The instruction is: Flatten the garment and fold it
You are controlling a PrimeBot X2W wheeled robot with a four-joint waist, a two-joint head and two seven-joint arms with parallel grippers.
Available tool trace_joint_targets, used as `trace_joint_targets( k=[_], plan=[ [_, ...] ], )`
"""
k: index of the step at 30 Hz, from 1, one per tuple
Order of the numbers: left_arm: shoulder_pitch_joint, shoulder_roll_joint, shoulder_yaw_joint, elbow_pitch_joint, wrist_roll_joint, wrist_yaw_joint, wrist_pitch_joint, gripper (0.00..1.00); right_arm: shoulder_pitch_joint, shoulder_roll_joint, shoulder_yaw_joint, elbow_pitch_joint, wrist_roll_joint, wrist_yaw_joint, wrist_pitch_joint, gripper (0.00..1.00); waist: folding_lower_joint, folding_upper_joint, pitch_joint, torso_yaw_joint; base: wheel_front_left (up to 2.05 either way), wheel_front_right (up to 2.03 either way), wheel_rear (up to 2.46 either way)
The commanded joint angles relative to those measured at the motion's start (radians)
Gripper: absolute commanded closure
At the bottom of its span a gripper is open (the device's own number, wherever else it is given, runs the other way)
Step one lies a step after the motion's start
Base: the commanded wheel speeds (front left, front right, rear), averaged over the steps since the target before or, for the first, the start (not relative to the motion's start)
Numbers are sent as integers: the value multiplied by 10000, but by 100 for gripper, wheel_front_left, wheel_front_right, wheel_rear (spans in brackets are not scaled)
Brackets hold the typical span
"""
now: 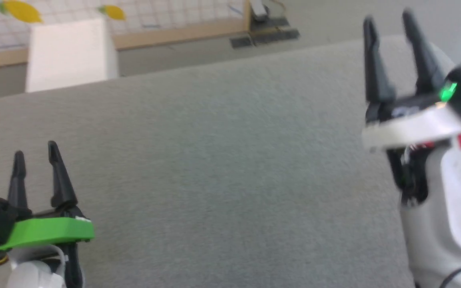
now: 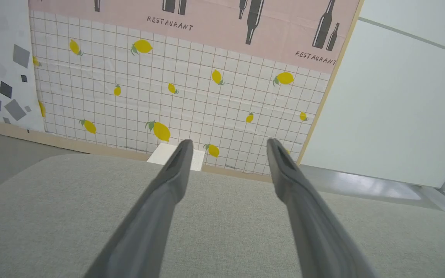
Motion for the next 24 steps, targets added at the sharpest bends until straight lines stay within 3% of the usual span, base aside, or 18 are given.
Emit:
trace_joint_targets(
  k=[1,7,15,24],
  plan=[
    [112,-94,-49,78,112,27,-75,0,391,56,-72,121,45,-11,-293,0,1,0,-905,959,0,0,0],
    [288,-146,-710,592,833,164,-37,0,2231,88,-121,546,268,-11,-1157,0,1,0,-1235,1446,0,0,0],
    [201,-201,-1556,1372,1643,326,60,0,3439,90,-402,892,-1,-11,-1252,0,1,0,-1302,1566,0,0,0],
    [77,-452,-1999,2161,1707,333,44,0,4209,90,-530,1360,-122,-11,-1259,0,1,0,-1242,1495,0,0,0]
  ],
)
